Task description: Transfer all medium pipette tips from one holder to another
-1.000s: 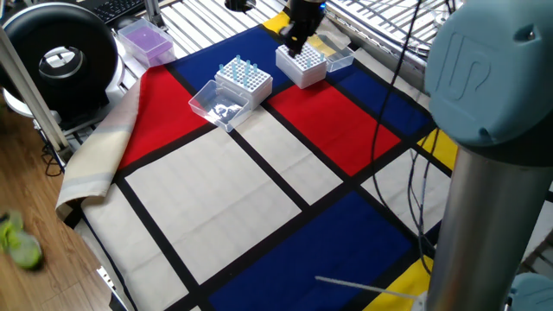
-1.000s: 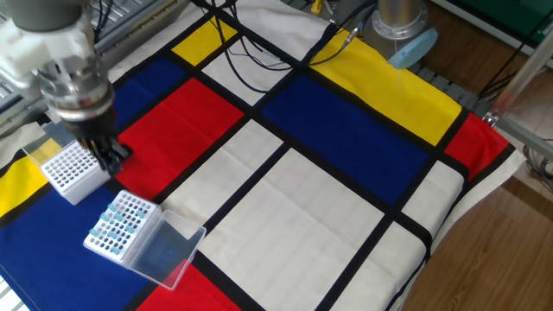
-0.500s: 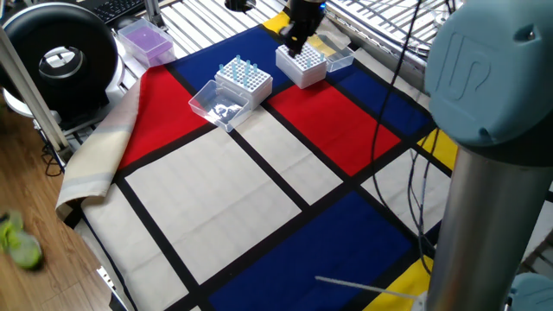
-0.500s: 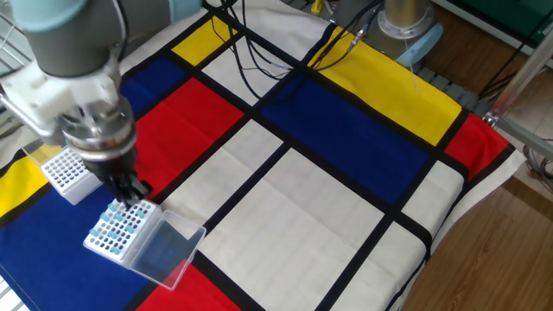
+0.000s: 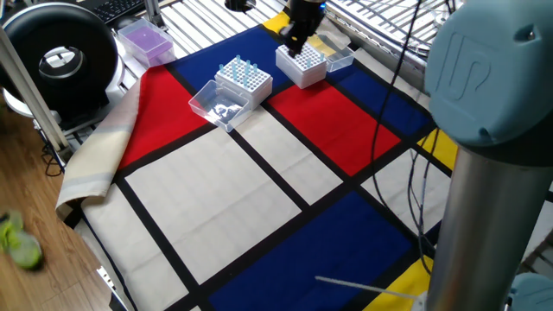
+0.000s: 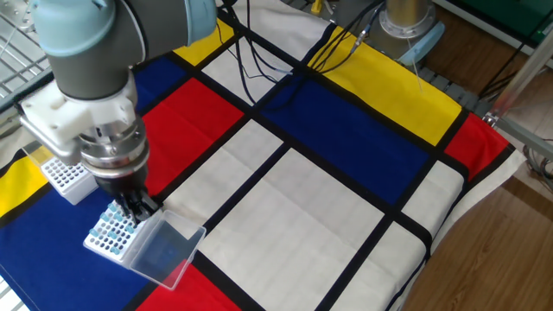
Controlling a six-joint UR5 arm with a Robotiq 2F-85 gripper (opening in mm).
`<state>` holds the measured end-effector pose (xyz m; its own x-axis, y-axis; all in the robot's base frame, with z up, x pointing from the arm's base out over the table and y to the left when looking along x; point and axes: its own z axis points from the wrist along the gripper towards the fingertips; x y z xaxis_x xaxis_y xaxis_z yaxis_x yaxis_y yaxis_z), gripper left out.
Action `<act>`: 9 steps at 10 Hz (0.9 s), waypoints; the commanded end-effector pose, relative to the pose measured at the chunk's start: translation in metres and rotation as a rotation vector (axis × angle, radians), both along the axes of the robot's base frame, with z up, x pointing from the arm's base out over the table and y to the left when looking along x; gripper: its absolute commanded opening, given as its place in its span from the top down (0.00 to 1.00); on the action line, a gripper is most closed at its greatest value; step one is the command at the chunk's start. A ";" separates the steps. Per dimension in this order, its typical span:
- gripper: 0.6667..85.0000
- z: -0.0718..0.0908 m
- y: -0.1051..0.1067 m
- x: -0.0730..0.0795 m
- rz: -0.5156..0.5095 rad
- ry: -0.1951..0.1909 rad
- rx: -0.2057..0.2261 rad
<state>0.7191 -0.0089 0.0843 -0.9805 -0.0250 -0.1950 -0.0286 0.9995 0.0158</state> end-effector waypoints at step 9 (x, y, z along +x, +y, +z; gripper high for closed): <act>0.68 -0.007 -0.005 -0.005 -0.009 -0.018 0.021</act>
<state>0.7164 -0.0127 0.0780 -0.9787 -0.0250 -0.2036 -0.0302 0.9993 0.0226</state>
